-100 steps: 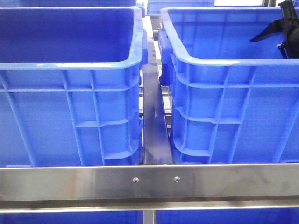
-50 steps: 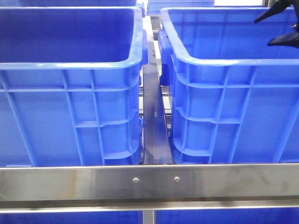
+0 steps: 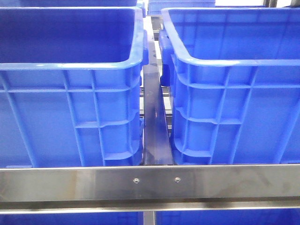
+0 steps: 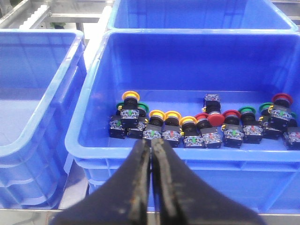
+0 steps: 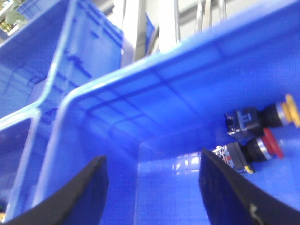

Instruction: Pick red and yellow buttons and place in box

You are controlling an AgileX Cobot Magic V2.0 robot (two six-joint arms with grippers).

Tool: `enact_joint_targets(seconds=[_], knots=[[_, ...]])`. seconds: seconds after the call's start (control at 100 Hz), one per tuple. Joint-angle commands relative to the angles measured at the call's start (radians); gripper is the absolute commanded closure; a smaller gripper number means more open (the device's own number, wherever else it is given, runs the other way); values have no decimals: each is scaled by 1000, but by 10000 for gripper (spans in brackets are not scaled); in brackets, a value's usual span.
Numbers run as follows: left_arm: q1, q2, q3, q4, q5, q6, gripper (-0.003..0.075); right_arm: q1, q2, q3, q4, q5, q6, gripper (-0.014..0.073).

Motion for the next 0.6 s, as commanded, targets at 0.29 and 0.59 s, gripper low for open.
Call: enact_joint_targets(seconds=[0.29,0.59], knots=[[2,16,-22,10,-78,-9,739,1,-254,97,25,-32,-116,138],[2,16,-22,10,-78,-9,739,1,-418,212,21,-32,-178,138]])
